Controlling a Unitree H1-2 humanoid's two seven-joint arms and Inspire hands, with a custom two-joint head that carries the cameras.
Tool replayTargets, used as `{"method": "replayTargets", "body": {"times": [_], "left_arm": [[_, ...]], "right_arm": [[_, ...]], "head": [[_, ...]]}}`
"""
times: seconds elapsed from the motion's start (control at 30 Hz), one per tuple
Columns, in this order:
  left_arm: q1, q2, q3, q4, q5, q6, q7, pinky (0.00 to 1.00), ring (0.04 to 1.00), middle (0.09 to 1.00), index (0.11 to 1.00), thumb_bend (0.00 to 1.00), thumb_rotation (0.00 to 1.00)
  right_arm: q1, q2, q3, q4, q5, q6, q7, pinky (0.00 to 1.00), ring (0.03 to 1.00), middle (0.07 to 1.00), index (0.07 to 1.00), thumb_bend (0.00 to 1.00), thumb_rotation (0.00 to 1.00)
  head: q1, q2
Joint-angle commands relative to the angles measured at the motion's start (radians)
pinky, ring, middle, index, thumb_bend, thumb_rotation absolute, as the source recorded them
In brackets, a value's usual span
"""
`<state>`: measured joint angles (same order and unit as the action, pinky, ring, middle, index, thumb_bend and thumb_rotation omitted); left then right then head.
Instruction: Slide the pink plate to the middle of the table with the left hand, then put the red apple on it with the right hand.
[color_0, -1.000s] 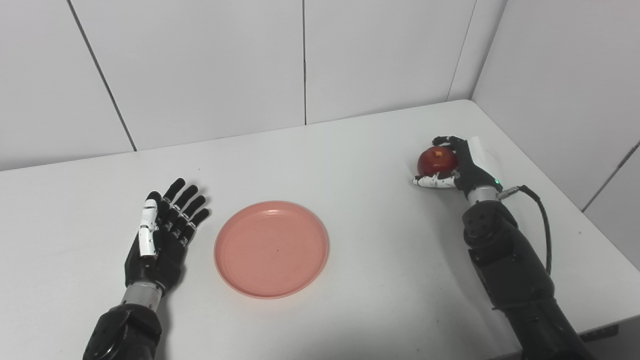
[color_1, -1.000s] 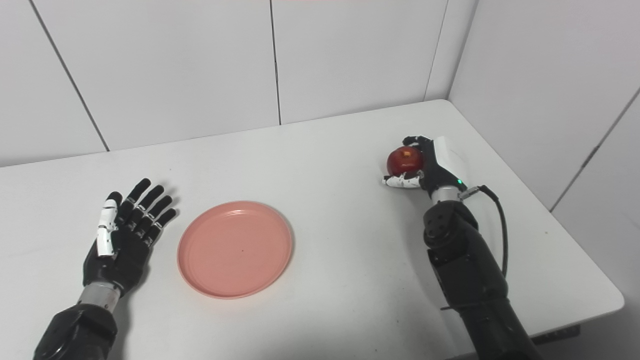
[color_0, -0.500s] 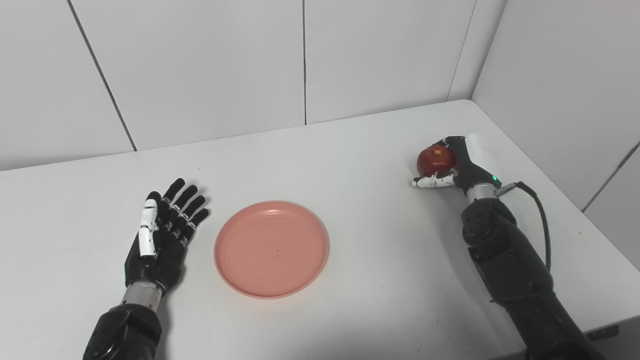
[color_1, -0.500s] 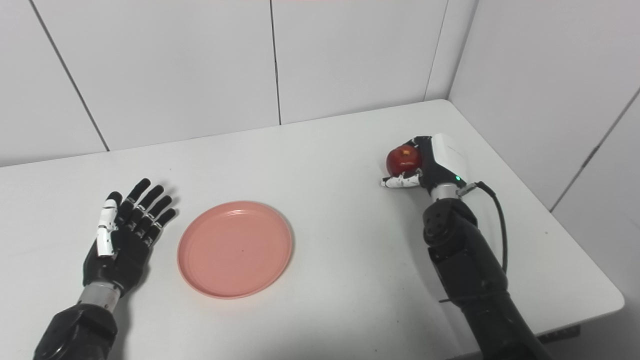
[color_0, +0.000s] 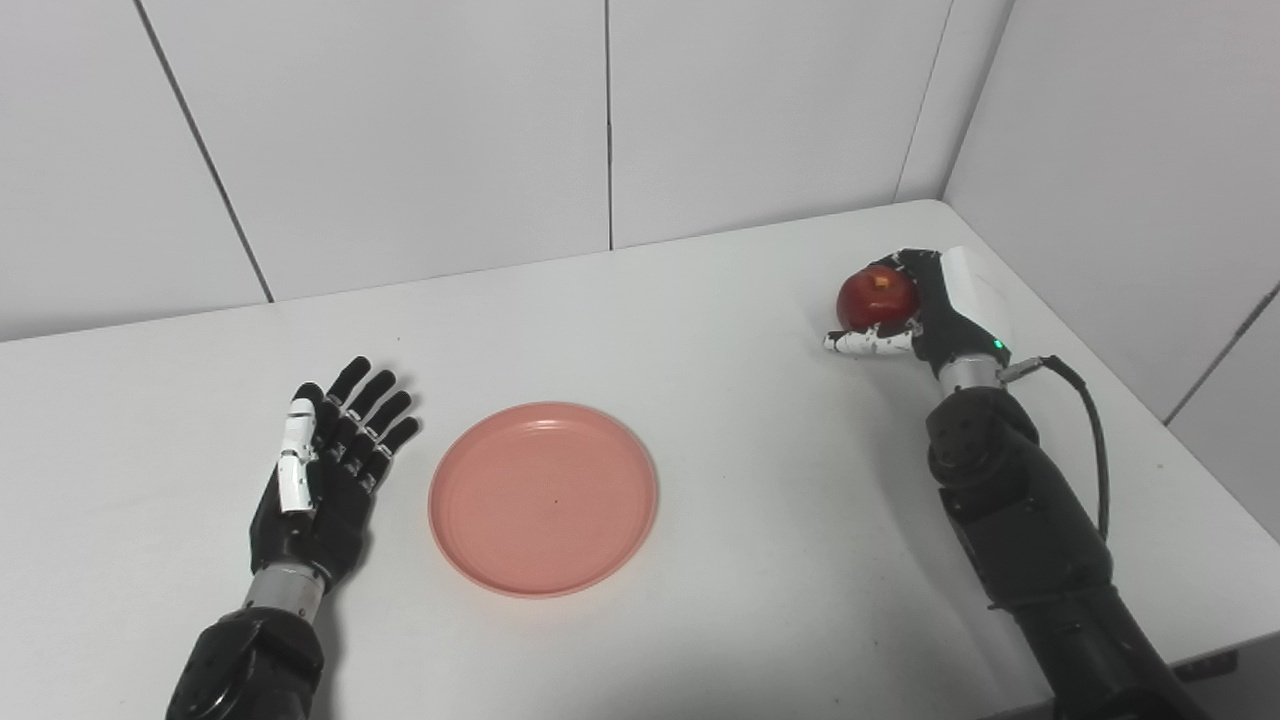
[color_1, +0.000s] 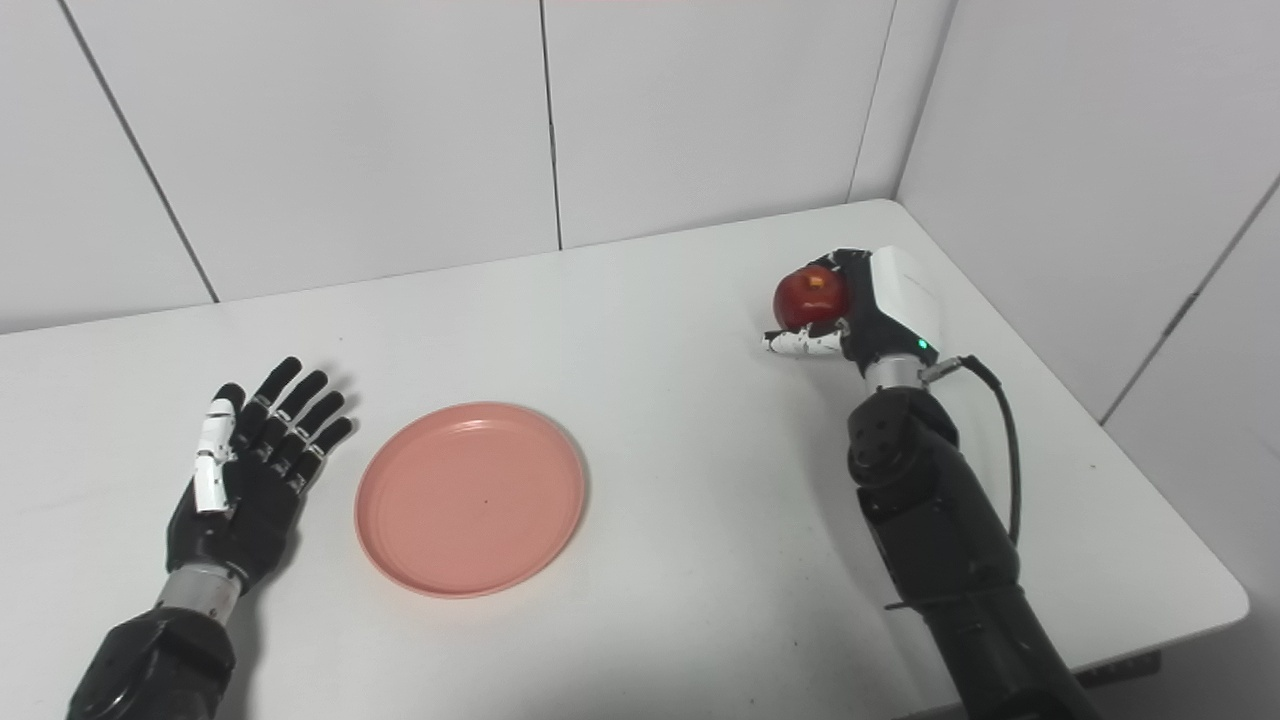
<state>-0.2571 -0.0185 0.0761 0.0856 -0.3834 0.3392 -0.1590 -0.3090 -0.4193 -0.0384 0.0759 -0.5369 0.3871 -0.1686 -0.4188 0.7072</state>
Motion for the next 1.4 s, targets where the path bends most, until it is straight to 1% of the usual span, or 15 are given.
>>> {"method": "replayTargets", "body": {"times": [0.0, 0.27, 0.37, 0.53, 0.63, 0.77, 0.9, 1.03, 1.17, 1.2, 1.23, 1.27, 1.37], "left_arm": [[0.007, -0.004, -0.004, 0.007, 0.008, 0.033, 0.014, 0.86, 0.869, 0.877, 0.862, 0.36, 1.0], [0.007, -0.013, -0.007, 0.003, 0.015, 0.033, 0.025, 0.86, 0.866, 0.874, 0.86, 0.36, 1.0], [0.008, -0.017, -0.009, 0.001, 0.018, 0.032, 0.03, 0.85, 0.862, 0.87, 0.856, 0.36, 1.0], [0.008, -0.024, -0.015, 0.0, 0.022, 0.032, 0.039, 0.85, 0.858, 0.867, 0.854, 0.36, 1.0], [0.009, -0.029, -0.014, -0.002, 0.026, 0.033, 0.039, 0.85, 0.858, 0.865, 0.853, 0.36, 1.0], [0.01, -0.033, -0.019, -0.003, 0.032, 0.028, 0.037, 0.85, 0.856, 0.865, 0.854, 0.36, 1.0], [0.013, -0.038, -0.025, -0.006, 0.038, 0.023, 0.039, 0.84, 0.853, 0.864, 0.853, 0.36, 1.0], [0.014, -0.046, -0.026, -0.006, 0.042, 0.023, 0.047, 0.84, 0.853, 0.863, 0.85, 0.36, 1.0], [0.015, -0.056, -0.033, -0.013, 0.047, 0.024, 0.058, 0.85, 0.854, 0.861, 0.846, 0.36, 1.0], [0.016, -0.058, -0.036, -0.016, 0.052, 0.024, 0.06, 0.85, 0.852, 0.86, 0.845, 0.35, 1.0], [0.016, -0.06, -0.038, -0.017, 0.055, 0.023, 0.062, 0.85, 0.852, 0.86, 0.845, 0.35, 1.0], [0.016, -0.063, -0.039, -0.017, 0.057, 0.022, 0.063, 0.84, 0.85, 0.858, 0.844, 0.35, 1.0], [0.018, -0.07, -0.039, -0.017, 0.052, 0.017, 0.063, 0.84, 0.849, 0.857, 0.845, 0.35, 1.0]], "right_arm": [[-0.032, -0.017, -0.014, -0.069, -0.009, -0.022, -0.013, 0.37, 0.458, 0.504, 0.485, 0.52, 0.13], [-0.038, -0.001, -0.01, -0.185, -0.008, 0.026, 0.035, 0.38, 0.46, 0.496, 0.485, 0.51, 0.13], [-0.044, 0.01, 0.001, -0.236, -0.017, 0.045, 0.061, 0.39, 0.459, 0.498, 0.486, 0.51, 0.13], [-0.054, 0.025, 0.018, -0.297, -0.017, 0.038, 0.1, 0.39, 0.458, 0.495, 0.486, 0.51, 0.13], [-0.063, 0.039, 0.03, -0.325, -0.027, 0.049, 0.12, 0.39, 0.458, 0.495, 0.486, 0.51, 0.13], [-0.081, 0.056, 0.068, -0.357, -0.052, 0.046, 0.149, 0.38, 0.451, 0.494, 0.486, 0.51, 0.13], [-0.092, 0.074, 0.088, -0.368, -0.061, 0.039, 0.17, 0.37, 0.45, 0.492, 0.485, 0.51, 0.13], [-0.111, 0.101, 0.127, -0.368, -0.093, 0.028, 0.178, 0.35, 0.433, 0.481, 0.485, 0.52, 0.13], [-0.123, 0.121, 0.147, -0.368, -0.085, 0.009, 0.196, 0.33, 0.418, 0.48, 0.485, 0.52, 0.13], [-0.125, 0.126, 0.152, -0.363, -0.083, -0.001, 0.195, 0.31, 0.405, 0.479, 0.485, 0.52, 0.13], [-0.128, 0.131, 0.16, -0.359, -0.083, -0.012, 0.192, 0.3, 0.402, 0.478, 0.485, 0.52, 0.13], [-0.131, 0.138, 0.169, -0.355, -0.084, -0.022, 0.191, 0.3, 0.401, 0.478, 0.485, 0.52, 0.13], [-0.136, 0.152, 0.188, -0.352, -0.085, -0.034, 0.195, 0.34, 0.417, 0.475, 0.485, 0.51, 0.13]], "head": [[0.001, 0.0], [0.021, -0.002], [0.035, -0.003], [0.053, -0.006], [0.059, -0.007], [0.074, -0.009], [0.09, -0.011], [0.113, -0.012], [0.141, -0.011], [0.158, -0.012], [0.158, -0.012], [0.173, -0.012], [0.187, -0.011]]}}
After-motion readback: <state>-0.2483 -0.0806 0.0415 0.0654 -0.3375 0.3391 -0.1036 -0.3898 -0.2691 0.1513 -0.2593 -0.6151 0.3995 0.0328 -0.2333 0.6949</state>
